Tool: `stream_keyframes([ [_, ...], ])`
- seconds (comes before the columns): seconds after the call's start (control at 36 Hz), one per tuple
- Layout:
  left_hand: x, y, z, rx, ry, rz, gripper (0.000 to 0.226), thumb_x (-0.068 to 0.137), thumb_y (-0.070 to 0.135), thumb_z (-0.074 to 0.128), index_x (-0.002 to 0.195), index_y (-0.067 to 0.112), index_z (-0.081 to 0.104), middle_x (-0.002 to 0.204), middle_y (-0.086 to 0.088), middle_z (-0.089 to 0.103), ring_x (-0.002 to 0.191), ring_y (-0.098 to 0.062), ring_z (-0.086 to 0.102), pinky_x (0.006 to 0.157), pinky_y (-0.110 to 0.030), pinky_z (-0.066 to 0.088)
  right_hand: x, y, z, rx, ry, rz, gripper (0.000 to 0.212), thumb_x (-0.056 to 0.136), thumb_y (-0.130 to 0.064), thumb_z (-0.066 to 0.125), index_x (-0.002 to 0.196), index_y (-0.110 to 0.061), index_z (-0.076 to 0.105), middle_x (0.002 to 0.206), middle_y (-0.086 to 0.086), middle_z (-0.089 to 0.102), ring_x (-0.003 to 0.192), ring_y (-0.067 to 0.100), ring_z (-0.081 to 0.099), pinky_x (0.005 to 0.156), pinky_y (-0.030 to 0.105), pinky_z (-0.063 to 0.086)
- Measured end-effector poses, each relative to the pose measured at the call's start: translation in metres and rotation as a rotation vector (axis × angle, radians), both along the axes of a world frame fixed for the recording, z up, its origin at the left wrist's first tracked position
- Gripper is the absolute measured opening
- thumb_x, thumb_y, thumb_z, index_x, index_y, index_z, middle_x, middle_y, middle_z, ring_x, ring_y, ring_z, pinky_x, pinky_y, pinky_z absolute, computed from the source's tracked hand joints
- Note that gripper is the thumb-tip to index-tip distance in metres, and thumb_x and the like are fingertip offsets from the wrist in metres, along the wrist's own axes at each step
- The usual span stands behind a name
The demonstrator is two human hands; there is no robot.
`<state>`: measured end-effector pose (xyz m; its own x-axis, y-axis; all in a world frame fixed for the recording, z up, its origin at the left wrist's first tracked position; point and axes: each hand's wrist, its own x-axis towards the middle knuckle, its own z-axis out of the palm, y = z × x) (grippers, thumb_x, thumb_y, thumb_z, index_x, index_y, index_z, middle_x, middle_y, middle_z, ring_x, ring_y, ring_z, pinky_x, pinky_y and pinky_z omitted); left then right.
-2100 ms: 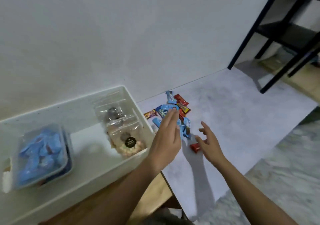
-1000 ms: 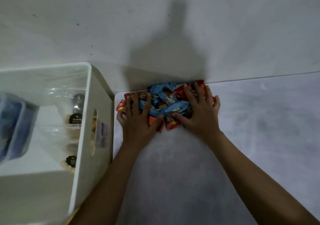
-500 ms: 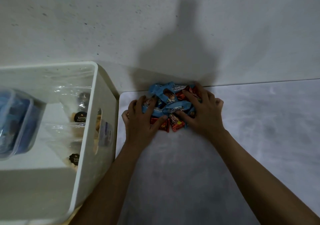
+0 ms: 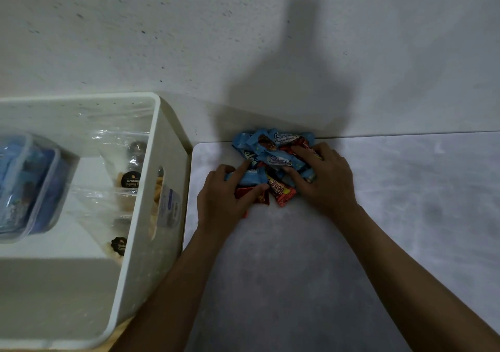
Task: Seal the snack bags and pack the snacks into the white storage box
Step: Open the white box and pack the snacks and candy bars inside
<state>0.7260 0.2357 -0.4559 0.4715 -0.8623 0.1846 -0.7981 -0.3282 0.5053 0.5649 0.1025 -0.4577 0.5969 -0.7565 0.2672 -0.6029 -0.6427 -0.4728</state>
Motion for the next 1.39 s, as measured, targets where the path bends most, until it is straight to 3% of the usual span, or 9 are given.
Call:
stream_keyframes([
  [0.33, -0.014, 0.017, -0.002, -0.114, -0.055, 0.036, 0.052, 0.078, 0.058, 0.058, 0.113, 0.020, 0.067, 0.093, -0.004, 0.064, 0.078, -0.015, 0.063, 0.059, -0.020, 0.049, -0.021, 0.014, 0.005, 0.032, -0.152, -0.073, 0.045, 0.081, -0.047, 0.057, 0.115, -0.018, 0.064, 0.094, 0.009, 0.060, 0.068, 0.021, 0.061, 0.053, 0.028, 0.053],
  [0.5, -0.015, 0.016, 0.002, -0.124, 0.200, 0.051, 0.058, 0.067, 0.059, 0.068, 0.108, 0.018, 0.066, 0.111, 0.001, 0.060, 0.097, -0.003, 0.054, 0.075, -0.002, 0.040, -0.032, 0.022, 0.008, 0.048, -0.236, -0.182, 0.046, 0.079, -0.044, 0.059, 0.113, -0.014, 0.065, 0.091, 0.011, 0.058, 0.071, 0.023, 0.062, 0.055, 0.031, 0.053],
  [0.72, -0.022, 0.018, 0.005, -0.150, 0.250, 0.056, 0.054, 0.067, 0.048, 0.073, 0.109, 0.015, 0.066, 0.101, 0.001, 0.067, 0.090, 0.003, 0.052, 0.076, 0.001, 0.037, -0.042, 0.027, 0.010, 0.052, -0.277, -0.238, 0.047, 0.081, -0.043, 0.060, 0.118, -0.015, 0.062, 0.095, 0.015, 0.057, 0.079, 0.020, 0.059, 0.063, 0.025, 0.048],
  [0.92, -0.025, 0.025, 0.005, -0.190, 0.223, 0.012, 0.055, 0.071, 0.049, 0.070, 0.111, 0.012, 0.066, 0.099, -0.004, 0.067, 0.090, -0.011, 0.061, 0.077, -0.009, 0.044, -0.050, 0.035, 0.015, 0.026, -0.316, -0.256, 0.044, 0.080, -0.025, 0.071, 0.122, -0.022, 0.058, 0.100, 0.015, 0.056, 0.087, 0.017, 0.057, 0.070, 0.024, 0.048],
  [1.03, -0.028, 0.029, 0.008, -0.230, 0.194, -0.021, 0.053, 0.074, 0.048, 0.065, 0.109, 0.008, 0.066, 0.097, -0.008, 0.066, 0.087, -0.017, 0.064, 0.074, -0.025, 0.054, -0.054, 0.038, 0.027, 0.012, -0.346, -0.273, 0.041, 0.082, -0.035, 0.063, 0.121, -0.023, 0.059, 0.097, 0.013, 0.055, 0.084, 0.005, 0.049, 0.067, 0.019, 0.043],
  [1.08, -0.030, 0.030, 0.014, -0.251, 0.198, -0.035, 0.053, 0.075, 0.049, 0.063, 0.108, 0.008, 0.066, 0.098, -0.008, 0.067, 0.087, -0.017, 0.065, 0.072, -0.030, 0.057, -0.057, 0.039, 0.033, 0.000, -0.340, -0.272, 0.041, 0.083, -0.037, 0.061, 0.119, -0.017, 0.062, 0.095, 0.014, 0.055, 0.084, 0.002, 0.046, 0.067, 0.009, 0.038],
  [1.14, -0.033, 0.030, 0.024, -0.270, 0.199, -0.052, 0.051, 0.075, 0.048, 0.065, 0.107, 0.009, 0.067, 0.097, -0.006, 0.067, 0.088, -0.015, 0.064, 0.071, -0.029, 0.057, -0.061, 0.041, 0.041, -0.027, -0.325, -0.269, 0.042, 0.082, -0.035, 0.061, 0.117, -0.012, 0.063, 0.094, 0.015, 0.055, 0.084, 0.000, 0.044, 0.066, 0.005, 0.036],
  [1.25, -0.037, 0.028, 0.053, -0.349, 0.158, -0.113, 0.045, 0.073, 0.042, 0.072, 0.105, 0.010, 0.067, 0.095, -0.006, 0.066, 0.085, -0.014, 0.063, 0.069, -0.027, 0.055, -0.064, 0.048, 0.068, -0.087, -0.326, -0.279, 0.041, 0.081, -0.034, 0.063, 0.114, -0.010, 0.064, 0.092, 0.016, 0.056, 0.082, 0.005, 0.049, 0.063, 0.019, 0.042],
  [1.39, -0.023, 0.034, 0.109, -0.496, 0.091, -0.137, 0.044, 0.076, 0.047, 0.067, 0.105, 0.015, 0.068, 0.093, -0.006, 0.067, 0.081, -0.020, 0.065, 0.065, -0.028, 0.053, -0.049, 0.064, 0.119, -0.198, -0.370, -0.275, 0.040, 0.080, -0.032, 0.065, 0.113, -0.010, 0.065, 0.091, 0.015, 0.056, 0.077, 0.008, 0.050, 0.065, 0.012, 0.040],
])
